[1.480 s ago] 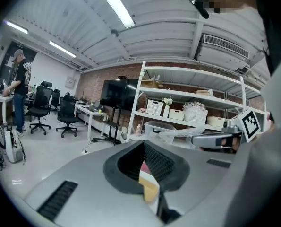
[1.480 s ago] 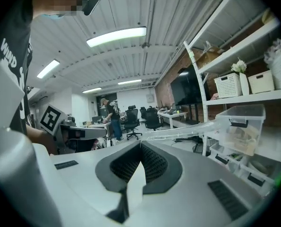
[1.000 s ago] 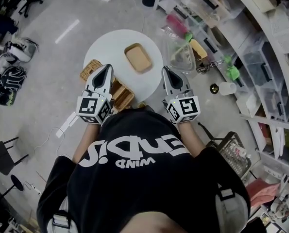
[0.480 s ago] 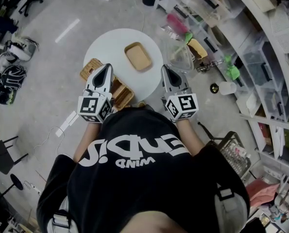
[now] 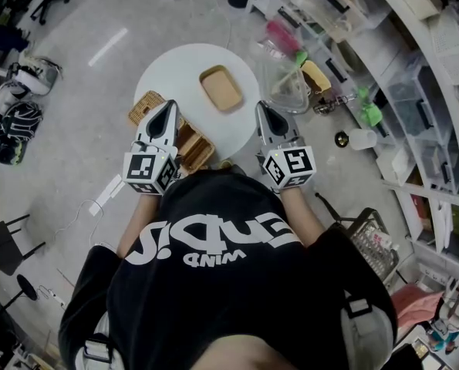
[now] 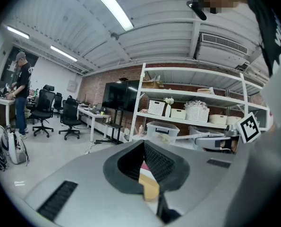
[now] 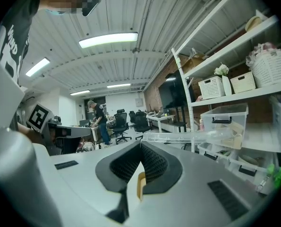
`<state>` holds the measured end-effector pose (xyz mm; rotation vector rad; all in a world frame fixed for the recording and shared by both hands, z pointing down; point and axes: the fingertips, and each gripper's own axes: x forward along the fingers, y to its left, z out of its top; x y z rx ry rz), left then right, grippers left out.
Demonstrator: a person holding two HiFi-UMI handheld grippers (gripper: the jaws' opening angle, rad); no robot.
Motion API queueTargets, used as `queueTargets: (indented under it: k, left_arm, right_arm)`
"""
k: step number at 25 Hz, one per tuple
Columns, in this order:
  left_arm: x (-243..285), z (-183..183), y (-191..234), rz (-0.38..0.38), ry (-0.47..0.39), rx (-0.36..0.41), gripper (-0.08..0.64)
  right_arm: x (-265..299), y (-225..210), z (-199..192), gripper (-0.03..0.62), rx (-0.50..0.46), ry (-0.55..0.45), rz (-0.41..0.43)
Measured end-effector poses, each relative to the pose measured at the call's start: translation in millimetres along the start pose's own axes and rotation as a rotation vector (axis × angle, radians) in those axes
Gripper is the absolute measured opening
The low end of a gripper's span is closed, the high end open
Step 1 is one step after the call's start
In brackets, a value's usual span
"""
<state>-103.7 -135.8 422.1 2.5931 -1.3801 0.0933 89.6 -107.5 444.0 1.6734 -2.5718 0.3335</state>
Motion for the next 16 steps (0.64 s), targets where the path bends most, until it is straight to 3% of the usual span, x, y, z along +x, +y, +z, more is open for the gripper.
queueTargets:
  k: [16]
  left_arm:
    - [-2.1,-0.8,1.8,0.003,0.016,-0.019,-0.002]
  right_arm:
    - [1.4,6.9,-4.6,-0.003,0.015,0.011,0.017]
